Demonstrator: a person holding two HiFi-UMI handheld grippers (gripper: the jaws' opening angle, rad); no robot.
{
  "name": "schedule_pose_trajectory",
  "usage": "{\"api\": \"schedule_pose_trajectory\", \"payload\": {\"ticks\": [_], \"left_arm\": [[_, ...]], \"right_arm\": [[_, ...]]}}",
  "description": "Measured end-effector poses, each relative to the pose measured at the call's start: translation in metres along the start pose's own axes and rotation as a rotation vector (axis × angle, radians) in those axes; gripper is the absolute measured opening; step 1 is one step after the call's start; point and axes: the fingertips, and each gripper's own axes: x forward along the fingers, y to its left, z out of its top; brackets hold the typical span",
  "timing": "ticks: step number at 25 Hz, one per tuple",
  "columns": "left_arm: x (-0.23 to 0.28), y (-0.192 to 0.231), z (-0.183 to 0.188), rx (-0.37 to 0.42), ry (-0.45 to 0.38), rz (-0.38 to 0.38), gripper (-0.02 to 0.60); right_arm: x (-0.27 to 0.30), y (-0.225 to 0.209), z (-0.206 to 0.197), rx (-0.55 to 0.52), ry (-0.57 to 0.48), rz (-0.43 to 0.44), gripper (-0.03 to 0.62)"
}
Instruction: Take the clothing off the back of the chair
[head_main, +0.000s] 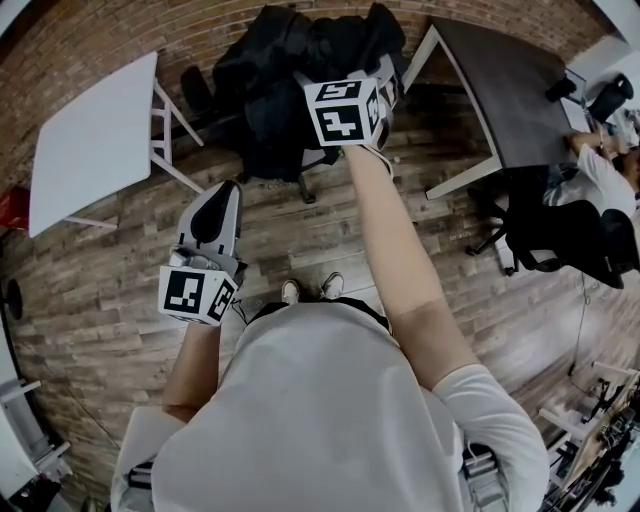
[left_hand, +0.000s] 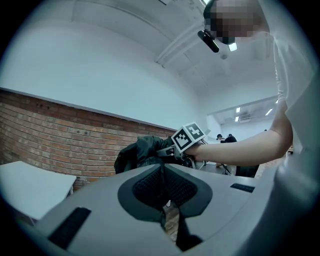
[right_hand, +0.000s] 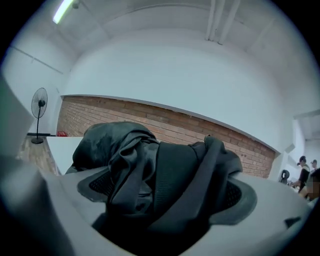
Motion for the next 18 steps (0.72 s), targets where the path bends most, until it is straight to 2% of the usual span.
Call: {"api": "schedule_pose_trajectory", "payload": {"ticks": [6,11,18], "left_arm": [[-0.017,0.010,-0.001,0.005,0.017,0.021,0.038],[-0.029,0.023,-0.011,-0.043,0.043,0.052,0.038],[-0.036,0.026,-0.007,-0.035,0.032,0.058,0.038]], "right_arm": [[0.005,-0.010,-0.005,-0.026,-0.035,-0.045,0.545],[0.005,-0.013,-0.011,-0.037,-0.018,-0.053,0.541],[0.003,-0.010,-0.021,-0.015,0.002,-0.014,0.441]]}}
